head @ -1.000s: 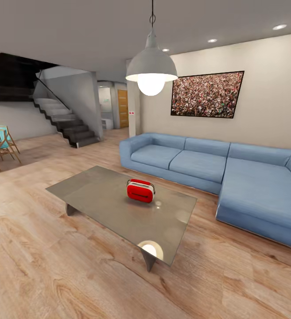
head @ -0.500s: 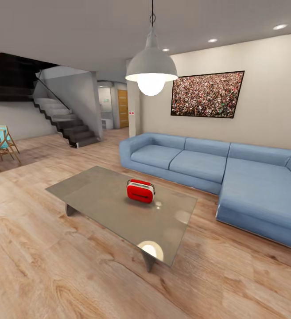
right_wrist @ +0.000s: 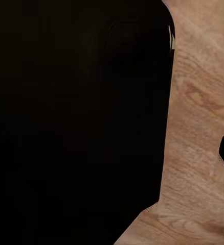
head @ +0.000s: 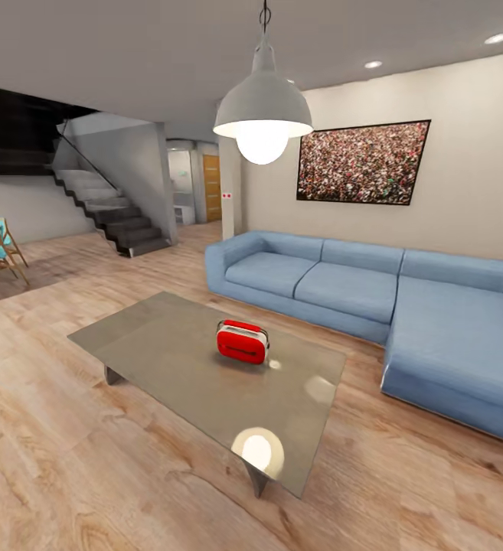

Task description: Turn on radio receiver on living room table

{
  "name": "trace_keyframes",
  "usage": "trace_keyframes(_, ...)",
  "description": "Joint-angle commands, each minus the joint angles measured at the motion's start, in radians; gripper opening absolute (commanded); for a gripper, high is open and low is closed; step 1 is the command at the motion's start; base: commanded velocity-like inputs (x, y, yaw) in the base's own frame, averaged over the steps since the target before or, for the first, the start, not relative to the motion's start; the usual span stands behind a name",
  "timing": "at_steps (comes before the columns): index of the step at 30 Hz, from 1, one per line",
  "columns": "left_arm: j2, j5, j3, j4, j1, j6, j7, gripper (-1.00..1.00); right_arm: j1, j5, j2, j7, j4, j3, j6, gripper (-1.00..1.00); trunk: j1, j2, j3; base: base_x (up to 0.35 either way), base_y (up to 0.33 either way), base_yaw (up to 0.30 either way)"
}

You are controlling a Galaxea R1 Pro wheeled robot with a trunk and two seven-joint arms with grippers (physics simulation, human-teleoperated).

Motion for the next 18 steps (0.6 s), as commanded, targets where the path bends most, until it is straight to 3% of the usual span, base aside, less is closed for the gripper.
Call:
trace_keyframes(1,0.000,0.000,0.000,0.000,0.000,0.000,0.000,1.00,0.000,0.000,0.000,-0.001,0.000,0.000,0.000,1.00,0.000,0.000,0.000,0.323,0.000,0.000)
trace_keyframes(12,0.000,0.000,0.000,0.000,0.000,0.000,0.000,1.00,0.000,0.000,0.000,-0.002,0.000,-0.001,0.000,1.00,0.000,0.000,0.000,0.324,0.000,0.005)
trace_keyframes(18,0.000,0.000,0.000,-0.001,0.000,0.001,0.000,1.00,0.000,0.001,0.001,-0.002,0.000,0.000,-0.002,1.00,0.000,0.000,0.000,0.324,0.000,0.226)
